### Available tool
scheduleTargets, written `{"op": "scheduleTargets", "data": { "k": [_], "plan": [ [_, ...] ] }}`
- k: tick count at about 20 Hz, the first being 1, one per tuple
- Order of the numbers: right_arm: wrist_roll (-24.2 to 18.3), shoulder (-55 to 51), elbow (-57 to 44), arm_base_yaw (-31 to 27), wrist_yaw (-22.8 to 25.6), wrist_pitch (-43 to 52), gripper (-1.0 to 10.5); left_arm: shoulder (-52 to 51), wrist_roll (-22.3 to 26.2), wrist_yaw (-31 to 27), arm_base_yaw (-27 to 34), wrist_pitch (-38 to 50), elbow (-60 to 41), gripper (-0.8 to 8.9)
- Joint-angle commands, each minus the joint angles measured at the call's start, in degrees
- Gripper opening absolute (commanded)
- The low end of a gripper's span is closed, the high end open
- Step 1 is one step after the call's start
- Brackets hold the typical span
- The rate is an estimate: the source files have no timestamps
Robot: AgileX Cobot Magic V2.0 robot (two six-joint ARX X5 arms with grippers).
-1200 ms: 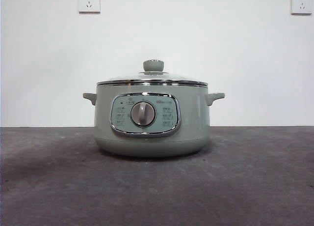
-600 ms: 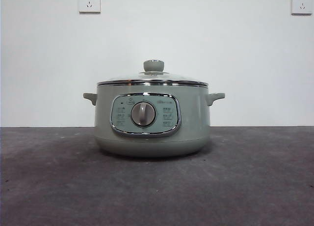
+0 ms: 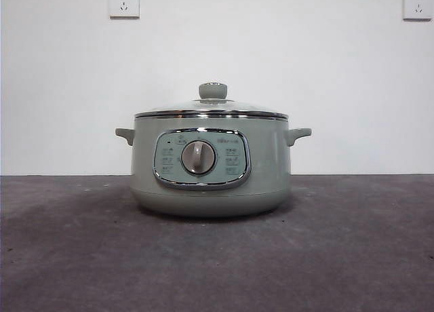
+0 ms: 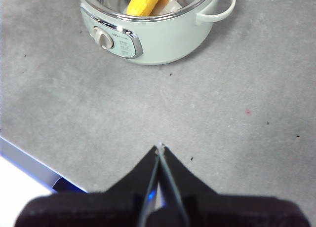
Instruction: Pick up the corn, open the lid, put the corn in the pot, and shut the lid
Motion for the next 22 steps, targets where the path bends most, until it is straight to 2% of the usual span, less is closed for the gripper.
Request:
{"op": "scheduleTargets", "data": {
  "k": [1,3,5,7,9,14,16,22],
  "plan": [
    [-0.2,0.2,-0.6,0.0,0.0,0.2,0.0,-12.2,0.4,0.4,5.2,22.2,-26.9,-0.01],
    [-0.2,0.3,-0.6,0.0,0.0,0.2,0.0,-24.0,0.2,0.2,10.1,42.6,-50.1,-0.01],
    [-0.2,0.3,-0.6,0.0,0.0,0.2,0.0,-34.6,-1.2,0.0,14.1,57.5,-69.9,-0.01],
    [-0.2,0.3,-0.6,0.0,0.0,0.2,0.0,-44.7,-3.9,0.0,17.2,65.4,-85.8,-0.01],
    [-0.2,0.3,-0.6,0.0,0.0,0.2,0.0,-53.7,-6.3,0.0,18.7,66.0,-96.4,-0.01],
    [-0.2,0.3,-0.6,0.0,0.0,0.2,0.0,-68.6,-8.9,-0.4,19.6,65.7,-108.4,-0.01],
    [-0.2,0.3,-0.6,0.0,0.0,0.2,0.0,-72.8,-9.7,-1.1,20.0,59.1,-108.5,-0.01],
    [-0.2,0.7,-0.6,0.0,0.0,0.2,0.0,-71.5,-9.7,-1.0,20.0,58.7,-108.5,-0.01]
  ]
}}
